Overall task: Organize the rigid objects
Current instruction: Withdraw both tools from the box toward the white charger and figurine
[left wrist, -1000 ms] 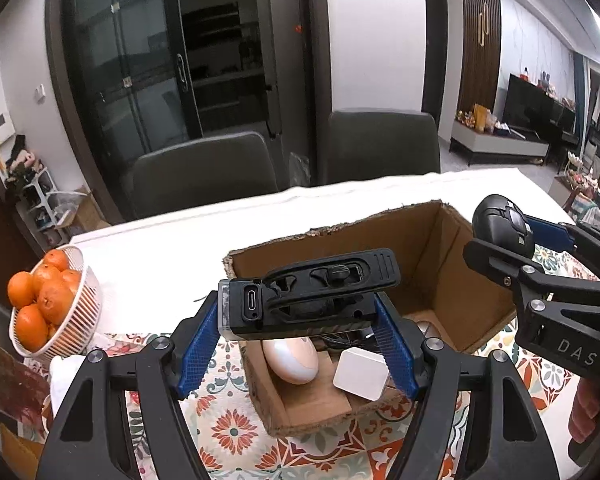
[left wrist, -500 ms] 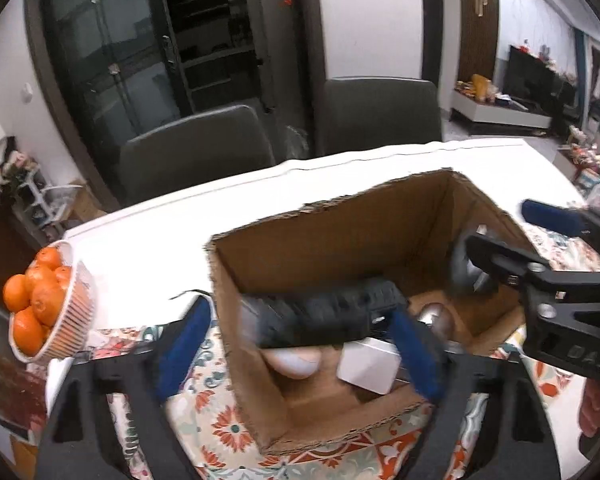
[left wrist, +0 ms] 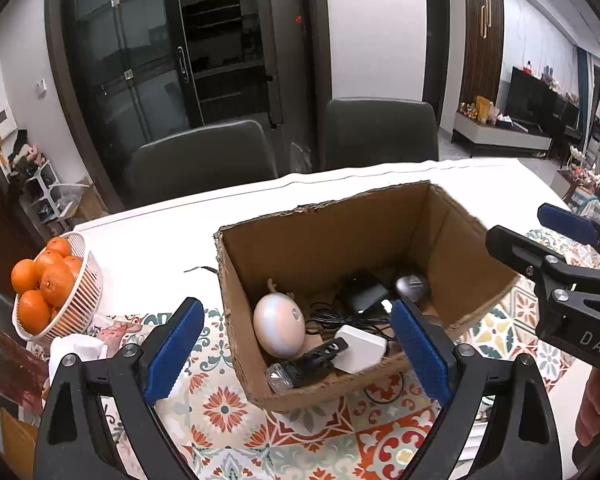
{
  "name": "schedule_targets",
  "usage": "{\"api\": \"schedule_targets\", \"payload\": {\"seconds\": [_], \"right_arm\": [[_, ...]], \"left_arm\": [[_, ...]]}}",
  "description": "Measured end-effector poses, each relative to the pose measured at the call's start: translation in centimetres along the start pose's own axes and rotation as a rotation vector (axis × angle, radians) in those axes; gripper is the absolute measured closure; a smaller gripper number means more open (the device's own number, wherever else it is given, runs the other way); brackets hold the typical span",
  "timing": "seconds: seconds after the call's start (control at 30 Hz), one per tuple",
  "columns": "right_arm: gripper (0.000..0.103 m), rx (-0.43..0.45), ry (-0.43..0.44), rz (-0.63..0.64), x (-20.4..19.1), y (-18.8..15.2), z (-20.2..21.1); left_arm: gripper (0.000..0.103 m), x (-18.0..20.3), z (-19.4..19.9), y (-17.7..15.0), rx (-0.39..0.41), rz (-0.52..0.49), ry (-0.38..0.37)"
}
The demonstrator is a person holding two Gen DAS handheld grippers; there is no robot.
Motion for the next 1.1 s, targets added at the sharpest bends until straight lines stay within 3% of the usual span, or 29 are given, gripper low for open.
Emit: {"api": "schedule_targets", "payload": {"seconds": [0.3,0.67,1.1], "right_arm": [[0.025,0.052,-0.033,-0.020,0.4,-1.4,3.8],[0.025,0.119,-0.078,-0.038,1.1,-3.4,7.9],[0.025,0.140,-0.101,-0.072,2.3,-7.3,11.0]], "left_arm": [[0.007,1.2,3.0,-1.5,0.057,-0.003,-0.036],[0.007,3.1,5.7,-4.0,0.077,-0.013,-0.098],[0.007,5.3,7.8,-7.7,0.086,-0.045,-0.143]]}}
Point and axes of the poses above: each gripper's, at about its wrist camera, not at the fingertips, and z roughly against the way its jaws point, x to its right, y to its top, the point moved 3 cm from there along -z, roughly the way its jaws point, and after that the axes turned 15 degrees about z, right-handed, at the moved point
